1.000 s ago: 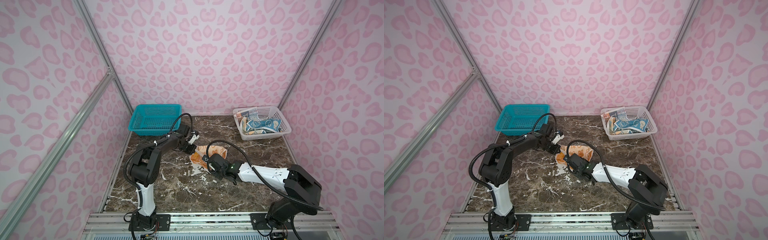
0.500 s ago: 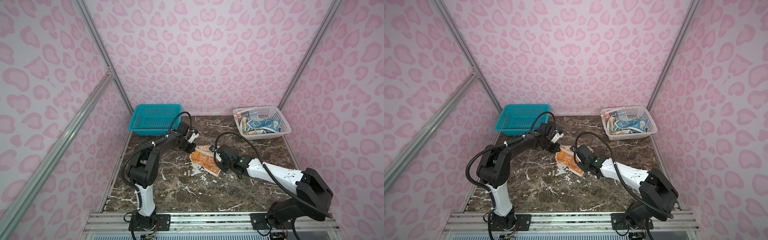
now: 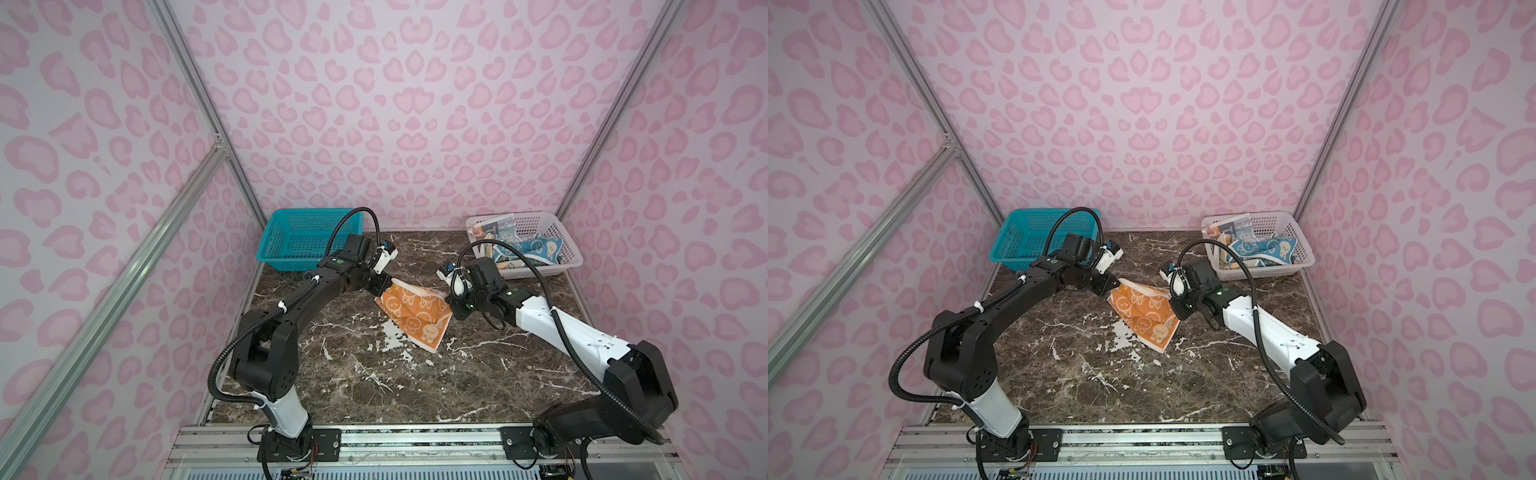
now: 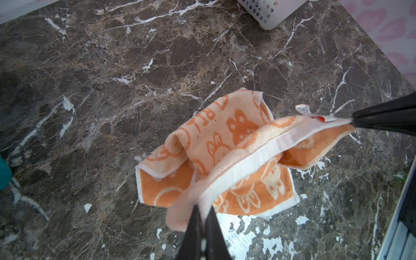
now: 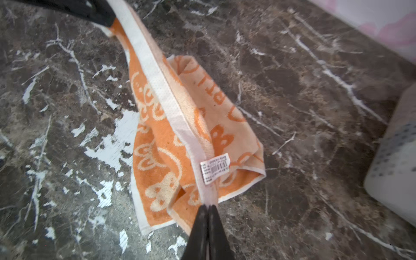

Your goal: Fold and stack the towels

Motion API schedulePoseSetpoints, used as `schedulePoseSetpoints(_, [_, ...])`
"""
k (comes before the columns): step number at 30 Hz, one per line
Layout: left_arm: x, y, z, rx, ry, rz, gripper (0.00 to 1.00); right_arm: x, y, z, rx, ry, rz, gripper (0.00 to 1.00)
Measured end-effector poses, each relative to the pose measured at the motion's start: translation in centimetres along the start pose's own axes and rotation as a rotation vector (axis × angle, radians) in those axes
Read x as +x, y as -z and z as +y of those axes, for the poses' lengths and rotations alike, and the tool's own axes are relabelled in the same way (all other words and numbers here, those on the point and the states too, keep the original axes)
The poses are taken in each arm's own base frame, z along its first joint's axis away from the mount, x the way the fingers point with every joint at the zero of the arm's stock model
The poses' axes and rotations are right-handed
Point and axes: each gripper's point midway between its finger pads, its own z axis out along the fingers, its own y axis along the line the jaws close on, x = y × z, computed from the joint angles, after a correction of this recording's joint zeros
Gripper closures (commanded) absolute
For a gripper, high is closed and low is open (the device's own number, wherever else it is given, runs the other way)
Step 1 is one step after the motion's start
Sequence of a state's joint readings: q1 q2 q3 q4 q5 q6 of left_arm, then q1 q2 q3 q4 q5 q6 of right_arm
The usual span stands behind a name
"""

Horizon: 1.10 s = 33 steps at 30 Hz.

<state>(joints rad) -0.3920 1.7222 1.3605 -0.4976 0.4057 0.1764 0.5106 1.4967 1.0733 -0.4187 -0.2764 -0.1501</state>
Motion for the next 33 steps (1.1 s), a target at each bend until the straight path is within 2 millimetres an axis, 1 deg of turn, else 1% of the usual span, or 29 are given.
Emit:
schedulePoseSetpoints(2, [0.1,-0.2,-0.1,0.011,0.002,0.004,0.97,1.1,-1.3,0.5,-0.042,-0.011,0.053,1.0])
schedulePoseSetpoints(5, [1.1,-1.6,0.2,0.024,0.018,0.038,0.97,2.9,-2.7,0.9,-0.076,-0.03,0.121,1.0])
schedulePoseSetpoints(6, [1.5,-2.1,0.3,0.027,0.025,0.053,0.97,3.3,-3.0,1.0,-0.082,-0.042,0.131,0.98])
schedulePoseSetpoints(7, [1.8,-2.4,0.4,0.029,0.03,0.064,0.97,3.6,-3.2,1.1,-0.085,-0.048,0.138,0.94])
schedulePoseSetpoints(11, [2.8,-3.6,0.8,0.034,0.056,0.098,0.97,3.9,-3.4,1.1,-0.087,-0.065,0.139,0.72])
schedulePoseSetpoints(12, [3.0,-3.9,0.9,0.035,0.059,0.107,0.97,3.8,-3.5,1.1,-0.085,-0.065,0.136,0.68])
schedulePoseSetpoints(14, [3.2,-4.4,1.1,0.036,0.067,0.116,0.97,3.9,-3.6,1.1,-0.083,-0.061,0.131,0.63])
schedulePoseSetpoints(17, [3.1,-4.8,1.4,0.035,0.076,0.12,0.97,4.2,-3.5,1.3,-0.068,-0.047,0.133,0.57])
schedulePoseSetpoints(19, [3.1,-5.0,1.5,0.036,0.078,0.122,0.97,4.3,-3.4,1.5,-0.055,-0.03,0.134,0.55])
schedulePoseSetpoints(23, [3.3,-5.3,1.7,0.037,0.09,0.131,0.97,4.7,-3.6,1.2,0.012,0.012,0.149,0.52])
schedulePoseSetpoints(28, [3.4,-5.4,1.8,0.038,0.093,0.132,0.97,4.8,-3.7,-0.1,0.111,0.042,0.155,0.52])
schedulePoseSetpoints(33, [3.4,-5.4,1.8,0.04,0.094,0.132,0.97,5.0,-4.3,-1.7,0.192,0.045,0.174,0.54])
